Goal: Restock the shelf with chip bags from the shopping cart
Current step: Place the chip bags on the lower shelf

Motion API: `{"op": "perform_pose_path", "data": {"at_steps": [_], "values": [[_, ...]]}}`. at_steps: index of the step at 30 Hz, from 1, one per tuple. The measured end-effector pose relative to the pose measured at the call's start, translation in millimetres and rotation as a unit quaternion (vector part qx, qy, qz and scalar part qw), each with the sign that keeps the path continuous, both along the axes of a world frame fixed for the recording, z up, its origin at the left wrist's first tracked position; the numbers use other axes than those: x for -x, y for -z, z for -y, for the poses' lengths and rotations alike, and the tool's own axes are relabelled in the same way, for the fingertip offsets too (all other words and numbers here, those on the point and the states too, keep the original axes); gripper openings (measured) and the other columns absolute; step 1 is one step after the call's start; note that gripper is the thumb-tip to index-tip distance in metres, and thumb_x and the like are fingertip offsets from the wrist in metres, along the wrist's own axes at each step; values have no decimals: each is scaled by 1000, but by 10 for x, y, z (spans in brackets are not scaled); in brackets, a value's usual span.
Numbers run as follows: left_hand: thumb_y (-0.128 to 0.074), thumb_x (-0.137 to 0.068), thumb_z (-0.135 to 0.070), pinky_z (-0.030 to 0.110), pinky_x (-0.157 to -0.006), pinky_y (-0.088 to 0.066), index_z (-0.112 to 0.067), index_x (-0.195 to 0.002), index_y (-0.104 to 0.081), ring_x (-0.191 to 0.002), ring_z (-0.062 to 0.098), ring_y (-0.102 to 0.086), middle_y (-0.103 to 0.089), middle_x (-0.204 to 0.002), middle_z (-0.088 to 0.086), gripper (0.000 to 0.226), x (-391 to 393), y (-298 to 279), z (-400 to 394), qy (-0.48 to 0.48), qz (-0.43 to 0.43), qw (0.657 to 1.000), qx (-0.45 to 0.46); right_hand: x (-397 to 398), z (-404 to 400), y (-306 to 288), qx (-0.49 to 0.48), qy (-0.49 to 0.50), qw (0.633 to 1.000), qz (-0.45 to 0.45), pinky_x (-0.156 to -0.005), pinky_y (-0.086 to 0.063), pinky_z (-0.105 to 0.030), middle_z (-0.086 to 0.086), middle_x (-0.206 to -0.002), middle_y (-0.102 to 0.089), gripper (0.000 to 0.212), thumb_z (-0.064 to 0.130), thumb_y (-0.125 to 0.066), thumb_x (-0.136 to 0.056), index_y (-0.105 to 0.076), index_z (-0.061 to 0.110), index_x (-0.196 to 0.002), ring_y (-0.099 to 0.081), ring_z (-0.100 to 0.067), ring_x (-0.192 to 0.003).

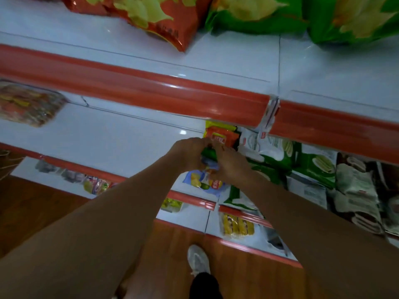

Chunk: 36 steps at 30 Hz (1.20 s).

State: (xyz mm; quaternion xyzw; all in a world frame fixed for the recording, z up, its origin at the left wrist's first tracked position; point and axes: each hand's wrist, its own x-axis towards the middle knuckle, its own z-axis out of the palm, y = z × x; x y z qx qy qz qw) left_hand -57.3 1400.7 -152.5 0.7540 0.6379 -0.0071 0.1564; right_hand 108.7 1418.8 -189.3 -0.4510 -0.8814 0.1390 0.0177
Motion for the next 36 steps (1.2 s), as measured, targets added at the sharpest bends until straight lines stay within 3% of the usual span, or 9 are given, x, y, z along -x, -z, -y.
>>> {"op": "perform_pose_path", "data": {"at_steps": [6,9,11,14,16,19,21,27,36], "values": [[-87,-66,-42,40,-103,-45,-19,-149,-30,-128,25,-50,-53,-137,10,104,141,438,129,-210,257,943,-10,-126,-41,431,126,95,976,-148,-85,-52,-40,-10,-116,-64,79,56,-72,-66,-52,12,-129,-63,-29,-106],[-84,-71,-45,46,-110,-41,-12,-154,-12,-136,31,-43,-39,-150,18,115,159,777,205,-361,356,856,103,-186,-102,617,178,190,942,-210,-85,-54,-38,-2,-109,-68,93,79,-65,-56,-56,15,-123,-66,-21,-102],[-82,-75,-40,46,-110,-41,-9,-154,-9,-134,32,-46,-39,-151,20,112,81,908,202,-420,435,779,165,-157,-132,660,219,258,909,-244,-89,-53,-36,0,-115,-68,89,67,-77,-58,-53,14,-125,-64,-19,-106],[-78,-82,-32,40,-93,-55,-6,-142,-40,-110,30,-64,-58,-135,20,75,-28,994,120,-441,558,683,165,-89,-158,669,250,273,898,-237,-94,-51,-37,1,-118,-66,90,58,-83,-58,-50,12,-128,-64,-19,-106],[-73,-87,-30,36,-82,-59,-7,-127,-54,-93,27,-69,-67,-119,17,51,-69,1029,42,-420,550,707,143,-59,-147,645,241,279,904,-217,-93,-52,-40,-7,-119,-67,81,48,-81,-67,-49,9,-129,-64,-27,-109],[-62,-92,-33,41,-91,-55,-11,-130,-55,-102,30,-67,-68,-118,14,45,-126,1069,-35,-365,401,830,134,-10,-85,541,221,304,908,-186,-88,-47,-35,-19,-122,-61,63,24,-73,-83,-42,-1,-133,-59,-33,-113],[-54,-97,-33,41,-92,-54,-13,-133,-53,-105,32,-66,-67,-120,14,41,-197,1045,-31,-335,348,866,125,7,-62,523,204,294,924,-135,-88,-47,-37,-23,-120,-61,56,23,-69,-87,-45,-5,-129,-60,-36,-110],[-66,-91,-36,34,-90,-49,-9,-137,-44,-114,31,-61,-60,-131,15,58,-186,983,116,-361,341,853,160,-46,-170,200,210,228,950,-36,-85,-55,-41,-22,-105,-69,41,31,-70,-85,-65,-2,-110,-67,-35,-95],[-65,-87,-50,41,-105,-45,-11,-152,-25,-130,33,-50,-42,-148,19,86,542,-191,1174,-419,268,864,83,275,346,-810,129,138,980,61,-71,-52,-38,-14,-90,-61,34,38,-50,-97,-56,4,-100,-62,-35,-90]]}}
